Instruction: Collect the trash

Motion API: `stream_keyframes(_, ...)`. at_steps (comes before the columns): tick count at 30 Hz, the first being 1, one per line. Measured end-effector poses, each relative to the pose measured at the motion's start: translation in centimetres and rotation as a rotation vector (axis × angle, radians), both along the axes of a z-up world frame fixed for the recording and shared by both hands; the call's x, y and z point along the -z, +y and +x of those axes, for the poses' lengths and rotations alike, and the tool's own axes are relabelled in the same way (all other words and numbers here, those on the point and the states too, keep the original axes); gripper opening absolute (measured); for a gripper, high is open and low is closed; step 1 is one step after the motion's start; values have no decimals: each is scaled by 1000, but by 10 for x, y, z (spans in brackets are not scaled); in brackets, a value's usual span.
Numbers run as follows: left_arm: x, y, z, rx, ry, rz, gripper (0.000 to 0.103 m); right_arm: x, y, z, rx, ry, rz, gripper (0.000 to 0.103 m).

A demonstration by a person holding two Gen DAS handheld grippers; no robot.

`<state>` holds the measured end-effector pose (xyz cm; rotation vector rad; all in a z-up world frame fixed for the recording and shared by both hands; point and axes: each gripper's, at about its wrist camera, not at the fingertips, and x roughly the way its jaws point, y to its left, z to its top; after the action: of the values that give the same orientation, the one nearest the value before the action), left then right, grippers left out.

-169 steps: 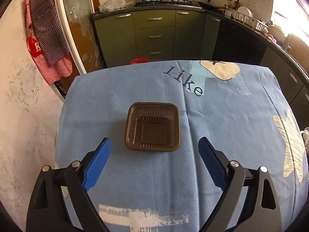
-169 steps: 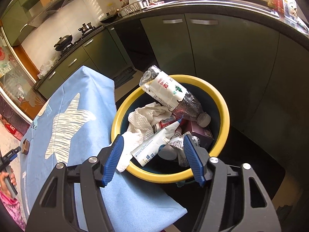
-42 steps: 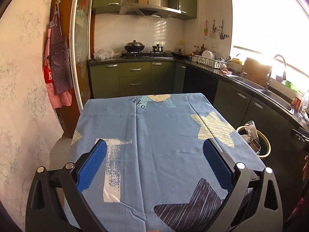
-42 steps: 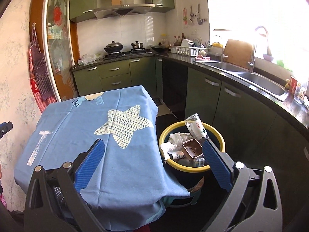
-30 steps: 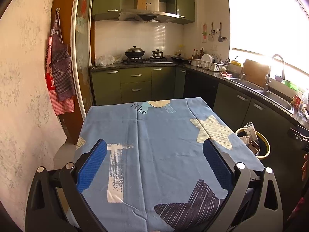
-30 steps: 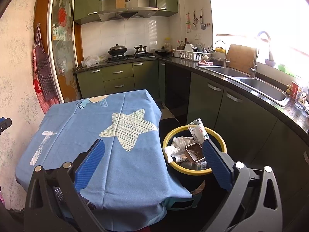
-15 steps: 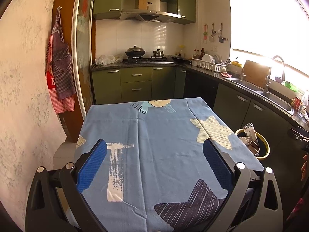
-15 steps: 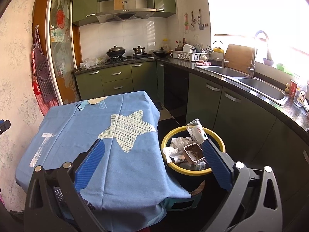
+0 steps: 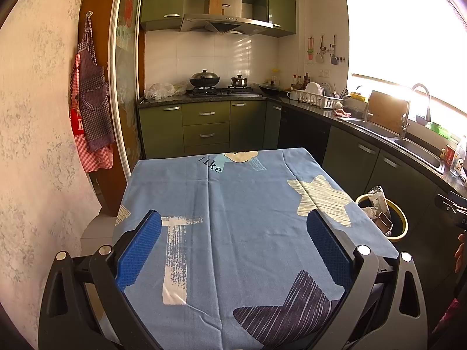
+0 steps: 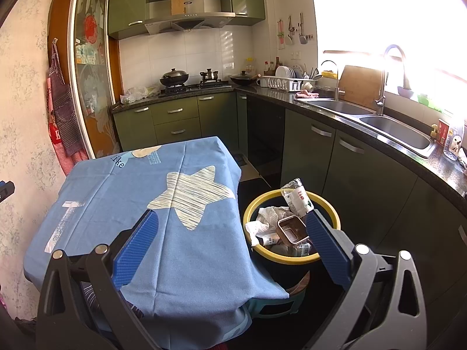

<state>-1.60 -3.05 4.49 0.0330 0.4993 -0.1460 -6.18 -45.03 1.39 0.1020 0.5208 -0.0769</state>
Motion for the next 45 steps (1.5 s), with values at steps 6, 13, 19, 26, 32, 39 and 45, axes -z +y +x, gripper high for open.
stream_keyframes(6, 1, -1, 0, 0, 6, 2, 98, 0, 0, 0, 1, 1, 1, 96)
stream_keyframes(13, 2, -3, 0, 3, 10, 3, 98, 0, 1, 1, 1, 3, 2, 96)
stream_keyframes(19, 3, -4, 0, 4, 11, 2, 98, 1, 2, 3, 0, 4, 6, 96)
stream_keyframes(26, 4, -3, 1, 4, 15, 2, 98, 3, 2, 3, -2, 6, 10, 96)
stream_keyframes(32, 4, -3, 2, 4, 16, 4, 98, 6, 2, 5, -3, 13, 12, 96)
stream_keyframes(39, 5, -3, 2, 4, 20, 1, 98, 6, 1, 6, 0, 13, 13, 96)
stream_keyframes(45, 4, -1, 2, 9, 21, -11, 98, 7, 2, 6, -1, 14, 13, 96)
